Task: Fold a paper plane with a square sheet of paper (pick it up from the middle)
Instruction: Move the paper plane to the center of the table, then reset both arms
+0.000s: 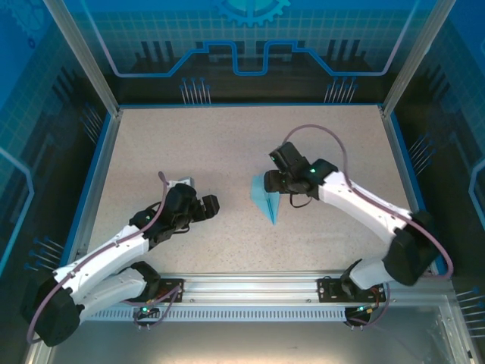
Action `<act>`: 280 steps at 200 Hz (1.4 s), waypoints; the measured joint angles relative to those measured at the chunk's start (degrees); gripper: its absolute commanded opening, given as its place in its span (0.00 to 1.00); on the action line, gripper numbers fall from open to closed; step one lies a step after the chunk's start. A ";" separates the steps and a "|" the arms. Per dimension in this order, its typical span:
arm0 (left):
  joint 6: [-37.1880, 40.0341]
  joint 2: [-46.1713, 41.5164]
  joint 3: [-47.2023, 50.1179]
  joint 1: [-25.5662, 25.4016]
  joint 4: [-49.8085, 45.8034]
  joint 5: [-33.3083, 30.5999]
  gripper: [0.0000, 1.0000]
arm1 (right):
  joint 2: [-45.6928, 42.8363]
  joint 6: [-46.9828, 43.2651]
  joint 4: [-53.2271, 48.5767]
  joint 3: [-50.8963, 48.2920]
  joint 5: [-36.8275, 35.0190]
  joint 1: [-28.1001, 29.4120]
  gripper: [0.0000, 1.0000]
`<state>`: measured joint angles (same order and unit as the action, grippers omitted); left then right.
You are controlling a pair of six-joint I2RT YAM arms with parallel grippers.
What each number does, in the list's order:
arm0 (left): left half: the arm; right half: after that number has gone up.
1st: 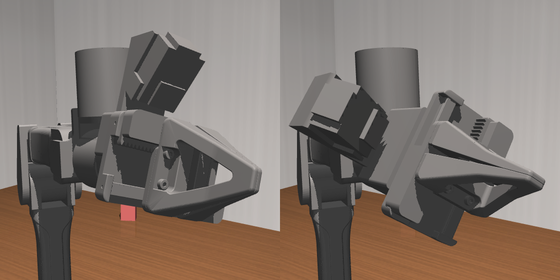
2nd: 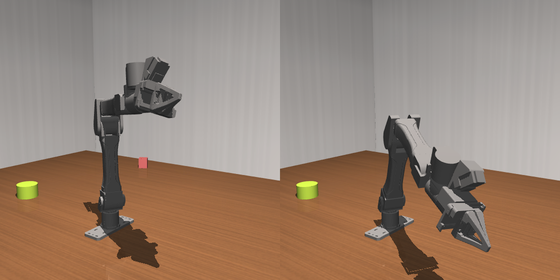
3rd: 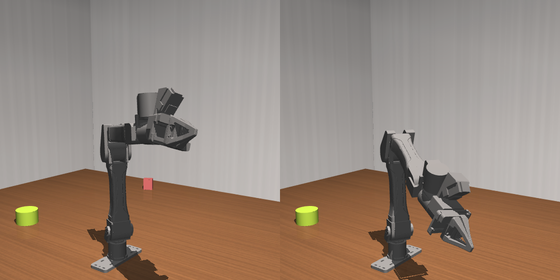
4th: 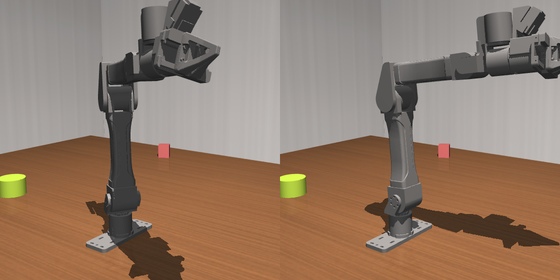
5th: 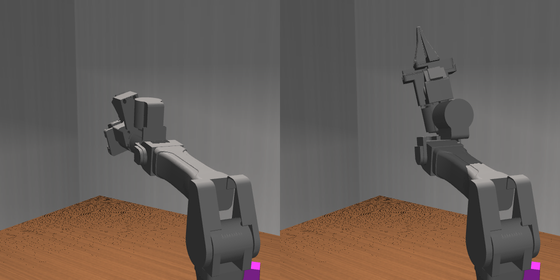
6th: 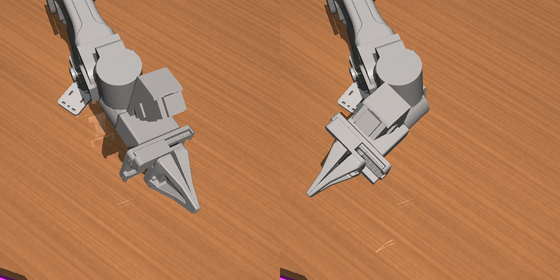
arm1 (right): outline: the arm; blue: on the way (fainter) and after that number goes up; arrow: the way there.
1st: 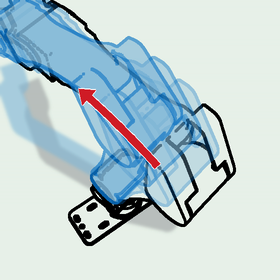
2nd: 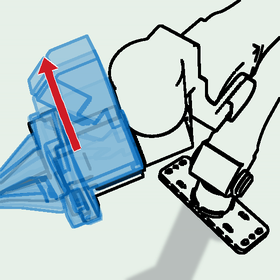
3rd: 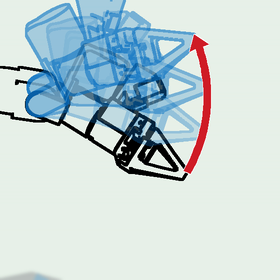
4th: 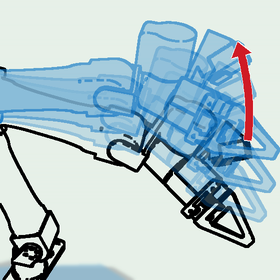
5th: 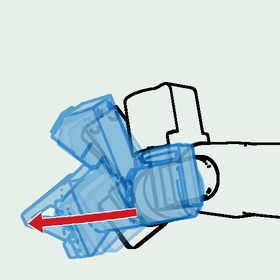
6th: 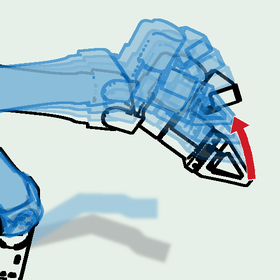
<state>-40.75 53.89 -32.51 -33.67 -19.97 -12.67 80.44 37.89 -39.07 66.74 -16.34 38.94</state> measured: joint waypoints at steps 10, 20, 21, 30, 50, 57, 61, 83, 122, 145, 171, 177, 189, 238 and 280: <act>0.55 -0.02 0.00 0.15 -0.63 -0.94 0.94 | -3.82 -0.13 0.48 -2.32 -2.78 -0.02 0.65; 0.83 -0.04 0.00 0.26 -1.05 -2.01 0.97 | -7.93 -0.74 1.16 -5.33 -5.79 -0.11 0.70; 0.83 -0.04 0.00 0.26 -1.11 -2.14 0.97 | -8.26 -0.76 1.22 -5.57 -5.92 -0.11 0.71; 1.60 -0.22 0.00 0.37 -1.55 -3.15 0.98 | -12.52 -0.94 1.57 -8.68 -8.87 -0.39 0.76; 2.69 -1.16 0.00 0.66 -2.45 -6.29 0.98 | -20.37 -3.04 2.97 -14.29 -14.16 -2.25 0.83; 3.37 -1.53 0.00 0.76 -2.62 -7.67 0.98 | -22.23 -3.98 3.72 -15.93 -15.47 -3.63 0.85; 3.67 -1.75 -0.02 0.85 -2.71 -8.55 0.99 | -23.19 -4.94 4.22 -16.90 -16.11 -4.70 0.86; 5.88 -2.27 0.00 1.79 -2.62 -12.66 0.98 | -24.28 -9.62 8.04 -21.38 -19.04 -11.26 0.87; 9.49 -1.33 -0.20 6.91 -2.01 -17.57 0.98 | -19.71 -20.81 25.00 -33.62 -17.97 -23.19 0.88; 10.88 -0.22 -0.22 11.61 -0.83 -18.91 0.98 | -13.00 -26.18 35.39 -37.77 -13.40 -27.39 0.88; 12.35 1.49 -0.33 18.21 1.49 -18.82 0.98 | -4.33 -30.51 47.45 -38.07 -8.74 -29.97 0.86; 12.52 2.16 -0.55 19.50 1.55 -18.82 0.98 | -3.06 -31.43 49.77 -38.07 -7.39 -30.34 0.86; 12.85 3.26 -0.87 21.53 2.32 -18.78 0.99 | -1.20 -33.35 56.00 -38.42 -4.37 -30.93 0.86; 16.13 3.80 -0.61 23.52 9.22 -18.34 0.98 | 4.02 -37.97 76.52 -42.53 5.86 -32.52 0.86; 21.64 6.73 0.79 24.65 17.62 -17.27 0.98 | 5.62 -38.36 78.90 -42.77 10.47 -34.53 0.99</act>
<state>-19.11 60.62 -31.73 -9.02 -2.35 -29.93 86.06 -0.47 39.83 23.97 -5.87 4.40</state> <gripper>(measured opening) 0.986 0.992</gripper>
